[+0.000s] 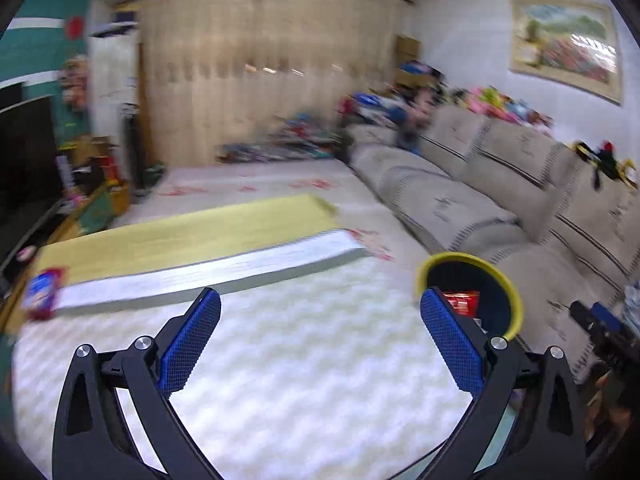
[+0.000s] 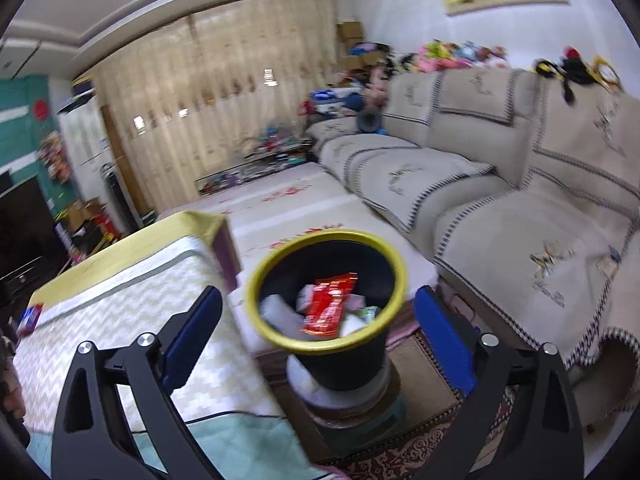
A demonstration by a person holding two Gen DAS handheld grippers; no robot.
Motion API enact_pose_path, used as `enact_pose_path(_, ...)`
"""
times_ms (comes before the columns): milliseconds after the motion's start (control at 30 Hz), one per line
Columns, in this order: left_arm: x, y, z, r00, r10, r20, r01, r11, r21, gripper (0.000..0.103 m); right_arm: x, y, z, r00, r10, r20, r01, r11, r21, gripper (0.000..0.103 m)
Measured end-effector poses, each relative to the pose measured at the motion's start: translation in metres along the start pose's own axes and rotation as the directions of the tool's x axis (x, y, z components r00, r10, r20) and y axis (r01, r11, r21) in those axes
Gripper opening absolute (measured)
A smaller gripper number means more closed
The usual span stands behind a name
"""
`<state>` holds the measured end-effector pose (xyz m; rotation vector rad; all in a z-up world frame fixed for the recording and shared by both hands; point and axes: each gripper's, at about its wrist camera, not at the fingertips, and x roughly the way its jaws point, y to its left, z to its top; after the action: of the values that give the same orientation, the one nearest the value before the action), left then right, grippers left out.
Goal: Collect trash
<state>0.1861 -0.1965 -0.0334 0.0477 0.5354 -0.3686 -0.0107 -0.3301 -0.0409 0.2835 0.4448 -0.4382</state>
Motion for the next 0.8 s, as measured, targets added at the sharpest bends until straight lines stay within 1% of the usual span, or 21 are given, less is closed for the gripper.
enact_pose_path(33,-0.014,0.011,-0.005,0.999,0.034,0.016,-0.034,0.999,-0.009,0.098,-0.003,0.008,0.000,1.000,0.014,0.002,-0.014,1.000,-0.018,0.094)
enact_pose_path(100,-0.048,0.035,-0.020,0.992,0.116,0.047,-0.115,0.993,-0.027,0.098,-0.010,0.025,-0.002,0.999,0.039,0.006,-0.039,0.998,-0.055,0.096)
enact_pose_path(233,-0.100,0.065,-0.039,0.980,0.176,0.096,-0.170,0.983,-0.062,0.098,-0.026,0.049,-0.003,0.998,0.068,0.007,-0.067,0.992,-0.110,0.096)
enact_pose_path(367,-0.146,0.086,-0.057,0.959,0.252,0.127,-0.240,0.965,-0.104,0.098,-0.044,0.057,-0.005,0.998,0.068,0.010,-0.066,0.987,-0.147,0.096)
enact_pose_path(433,-0.161,0.091,-0.063,0.957,0.261,0.128,-0.245,0.961,-0.129,0.098,-0.052,0.059,-0.006,0.998,0.062,0.014,-0.059,0.986,-0.158,0.096)
enact_pose_path(500,-0.177,0.100,-0.072,0.960,0.256,0.116,-0.236,0.959,-0.159,0.098,-0.058,0.059,-0.009,0.998,0.057,0.009,-0.055,0.984,-0.168,0.096)
enact_pose_path(567,-0.188,0.104,-0.079,0.961,0.254,0.110,-0.234,0.957,-0.171,0.098,-0.063,0.057,-0.012,0.998,0.058,0.003,-0.056,0.983,-0.173,0.096)
enact_pose_path(633,-0.199,0.108,-0.082,0.958,0.261,0.120,-0.237,0.954,-0.182,0.098,-0.068,0.059,-0.013,0.998,0.064,0.006,-0.062,0.982,-0.176,0.096)
enact_pose_path(800,-0.210,0.096,-0.082,0.951,0.275,0.140,-0.248,0.951,-0.187,0.098,-0.078,0.061,-0.016,0.996,0.084,0.019,-0.079,0.981,-0.176,0.096)
